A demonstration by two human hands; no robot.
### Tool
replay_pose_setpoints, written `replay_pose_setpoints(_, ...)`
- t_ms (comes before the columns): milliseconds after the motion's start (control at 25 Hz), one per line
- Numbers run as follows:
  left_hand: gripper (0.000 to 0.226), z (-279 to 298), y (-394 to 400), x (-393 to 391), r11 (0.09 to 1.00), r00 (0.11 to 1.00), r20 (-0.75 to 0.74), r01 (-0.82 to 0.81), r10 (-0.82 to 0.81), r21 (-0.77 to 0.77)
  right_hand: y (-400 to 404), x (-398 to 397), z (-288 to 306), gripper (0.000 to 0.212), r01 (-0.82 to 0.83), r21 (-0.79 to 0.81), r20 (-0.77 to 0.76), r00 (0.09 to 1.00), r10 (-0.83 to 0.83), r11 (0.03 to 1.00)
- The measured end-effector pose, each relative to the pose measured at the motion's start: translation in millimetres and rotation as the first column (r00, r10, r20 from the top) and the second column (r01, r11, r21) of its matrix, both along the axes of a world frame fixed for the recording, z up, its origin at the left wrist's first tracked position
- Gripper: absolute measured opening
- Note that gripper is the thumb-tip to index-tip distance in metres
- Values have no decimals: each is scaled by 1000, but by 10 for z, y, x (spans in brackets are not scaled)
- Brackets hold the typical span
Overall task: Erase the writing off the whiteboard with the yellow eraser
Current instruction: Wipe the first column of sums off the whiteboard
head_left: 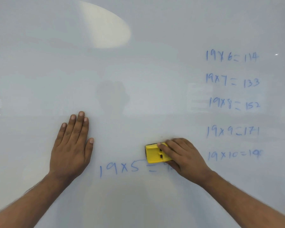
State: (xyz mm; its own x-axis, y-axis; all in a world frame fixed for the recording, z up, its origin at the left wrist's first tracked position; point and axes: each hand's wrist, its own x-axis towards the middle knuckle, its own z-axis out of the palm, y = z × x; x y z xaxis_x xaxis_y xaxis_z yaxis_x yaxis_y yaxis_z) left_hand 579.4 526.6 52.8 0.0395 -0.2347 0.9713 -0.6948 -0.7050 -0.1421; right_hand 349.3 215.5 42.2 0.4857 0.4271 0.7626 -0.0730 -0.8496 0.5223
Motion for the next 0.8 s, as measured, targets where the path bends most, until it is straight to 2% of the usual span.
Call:
replay_pose_setpoints(160, 63, -82, -75, -21, 1000, 1000, -14, 2, -2, -30, -188, -63, 183, 49, 22, 114, 117, 993, -35, 993)
replay_pose_setpoints(320, 62, -167, -115, -20, 999, 1000, -18, 0, 0, -46, -61, 89, 226, 49, -36, 232, 198, 980, -11, 972)
replay_pose_setpoints(400, 62, -197, -124, -18, 998, 1000, -13, 6, -6, -55, -51, 105, 104, 49, -34, 206, 162, 987, 0, 978)
replay_pose_setpoints(600, 62, -269, -48, -7, 1000, 1000, 1, 25, -25, -13, -309, -145, -102, 48, 9, 12, 25, 1000, -9, 1000)
replay_pose_setpoints(680, 62, -321, -8, 3, 1000, 1000, 1, 23, -23, 10, -403, -206, -15, 48, 25, 24, 48, 999, -26, 999)
replay_pose_setpoints(800, 62, -396, 10, 21, 1000, 1000, -14, 19, -18, 10, -364, -131, 103, 49, 12, 138, 127, 991, -30, 990)
